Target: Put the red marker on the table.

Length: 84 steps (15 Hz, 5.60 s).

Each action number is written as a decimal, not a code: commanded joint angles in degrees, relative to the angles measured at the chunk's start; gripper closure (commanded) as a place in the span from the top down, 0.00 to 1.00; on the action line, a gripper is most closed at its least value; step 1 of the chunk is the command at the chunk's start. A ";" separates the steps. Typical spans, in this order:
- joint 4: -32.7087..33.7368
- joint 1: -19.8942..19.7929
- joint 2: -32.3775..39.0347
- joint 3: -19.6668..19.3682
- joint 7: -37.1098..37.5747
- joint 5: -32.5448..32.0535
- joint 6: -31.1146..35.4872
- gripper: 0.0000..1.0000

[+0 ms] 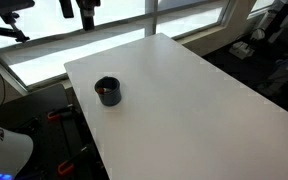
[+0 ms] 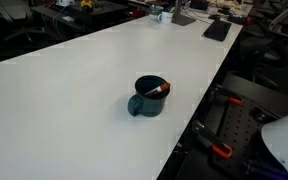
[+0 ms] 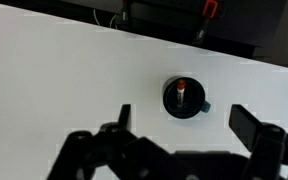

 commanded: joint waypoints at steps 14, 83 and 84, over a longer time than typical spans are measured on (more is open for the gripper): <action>3.12 1.04 20.20 -0.82 -6.83 3.11 8.53 1.00; 1.45 -0.97 44.32 4.43 -2.26 0.77 24.03 0.14; 1.41 -0.99 44.26 4.40 -2.21 0.78 23.99 0.07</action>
